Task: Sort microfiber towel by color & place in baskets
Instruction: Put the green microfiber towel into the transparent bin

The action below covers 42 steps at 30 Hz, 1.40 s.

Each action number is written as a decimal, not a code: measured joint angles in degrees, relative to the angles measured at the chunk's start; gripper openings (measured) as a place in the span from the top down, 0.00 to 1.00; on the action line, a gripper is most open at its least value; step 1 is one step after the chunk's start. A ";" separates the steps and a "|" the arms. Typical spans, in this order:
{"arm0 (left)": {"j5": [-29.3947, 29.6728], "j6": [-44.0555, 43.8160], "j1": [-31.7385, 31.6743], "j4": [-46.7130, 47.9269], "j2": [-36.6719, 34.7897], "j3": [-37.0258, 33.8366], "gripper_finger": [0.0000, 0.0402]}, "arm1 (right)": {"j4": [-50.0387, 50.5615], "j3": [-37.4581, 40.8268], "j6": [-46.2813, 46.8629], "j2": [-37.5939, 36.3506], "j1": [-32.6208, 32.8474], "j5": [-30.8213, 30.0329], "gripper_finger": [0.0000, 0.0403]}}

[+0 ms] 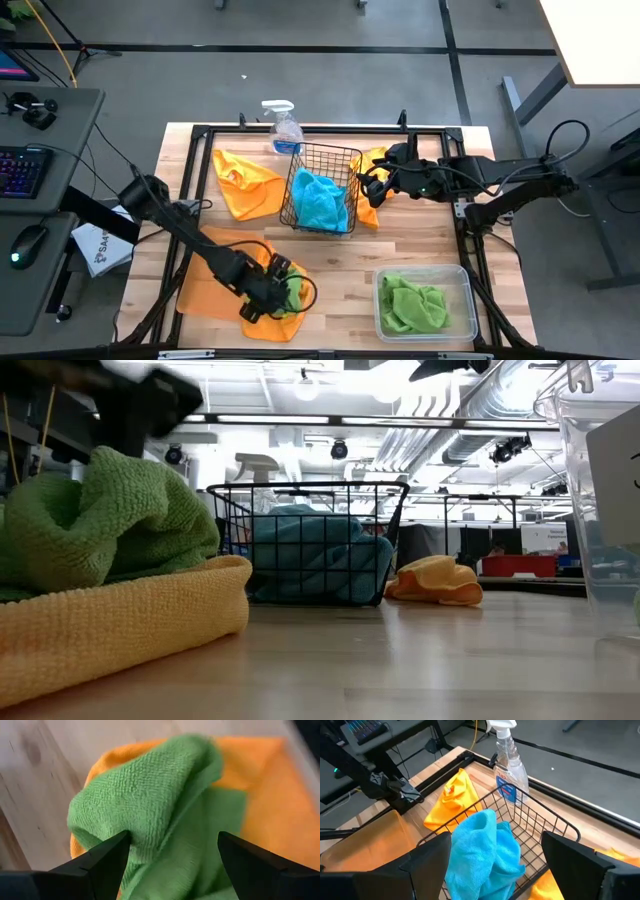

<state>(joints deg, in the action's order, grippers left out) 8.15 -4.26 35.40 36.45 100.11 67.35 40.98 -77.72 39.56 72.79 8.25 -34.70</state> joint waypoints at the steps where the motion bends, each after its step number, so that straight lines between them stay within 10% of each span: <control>1: 0.06 -0.09 -0.52 0.02 0.90 -0.04 0.27 | 0.48 0.01 0.44 0.00 0.00 -0.13 0.24; 8: -1.59 -0.97 -2.45 -0.42 4.62 -0.04 0.35 | 1.16 0.00 0.71 0.00 0.00 -0.39 0.24; 15: 4.10 -0.28 -2.65 0.94 -0.06 0.39 0.94 | 0.54 0.01 1.17 0.00 0.04 1.13 0.24; 27: 27.25 12.38 -9.45 -7.16 -22.10 11.41 0.99 | -15.64 0.01 -7.07 -2.35 0.04 11.02 0.24; 42: 6.68 25.35 -18.67 -61.33 -10.06 14.13 1.00 | -25.44 0.01 -16.70 -14.21 2.44 9.50 0.24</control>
<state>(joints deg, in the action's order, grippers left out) 14.83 21.09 16.73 -24.88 90.04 81.47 15.54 -77.71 22.86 58.58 10.69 -25.20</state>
